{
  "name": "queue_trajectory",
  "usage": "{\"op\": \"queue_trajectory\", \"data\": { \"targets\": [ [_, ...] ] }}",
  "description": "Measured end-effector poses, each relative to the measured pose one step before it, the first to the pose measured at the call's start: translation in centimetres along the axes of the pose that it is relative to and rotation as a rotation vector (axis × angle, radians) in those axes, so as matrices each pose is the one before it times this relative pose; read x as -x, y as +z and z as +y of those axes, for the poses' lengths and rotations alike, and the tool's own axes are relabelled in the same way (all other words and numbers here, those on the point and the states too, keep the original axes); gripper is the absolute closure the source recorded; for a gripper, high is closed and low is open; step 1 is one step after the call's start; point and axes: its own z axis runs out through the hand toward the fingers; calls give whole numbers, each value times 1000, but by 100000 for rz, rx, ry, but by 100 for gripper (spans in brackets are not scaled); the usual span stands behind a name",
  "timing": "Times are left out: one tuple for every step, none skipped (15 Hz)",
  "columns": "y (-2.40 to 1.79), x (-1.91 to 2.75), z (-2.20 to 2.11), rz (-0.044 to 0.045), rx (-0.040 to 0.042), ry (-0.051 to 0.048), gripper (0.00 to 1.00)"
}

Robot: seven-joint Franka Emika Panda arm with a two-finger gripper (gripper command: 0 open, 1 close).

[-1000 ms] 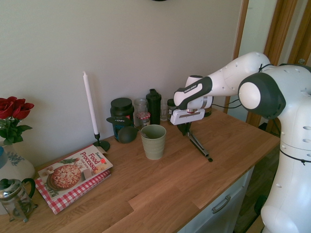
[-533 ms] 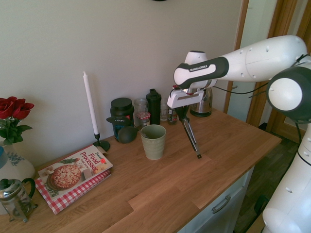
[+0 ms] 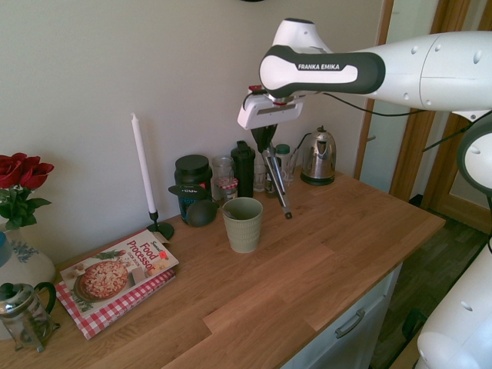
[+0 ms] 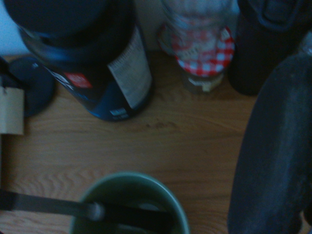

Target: Put the tongs back in the holder

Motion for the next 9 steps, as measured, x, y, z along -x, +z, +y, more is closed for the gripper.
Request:
{"op": "queue_trajectory", "data": {
  "targets": [
    [-930,709,-2058,2118,-1427,-620,100],
    [-583,487,-2069,1883,-1165,-489,100],
    [-191,346,-2014,1555,-845,-414,100],
    [22,257,-1807,853,-593,-146,100],
    [60,86,-1428,530,-165,86,100],
    [90,-103,-1098,866,-444,166,100],
    [249,-253,-710,1250,-239,802,100],
    [589,-287,-329,1529,118,945,100],
    [874,-226,-153,994,217,651,100]
  ]
}}
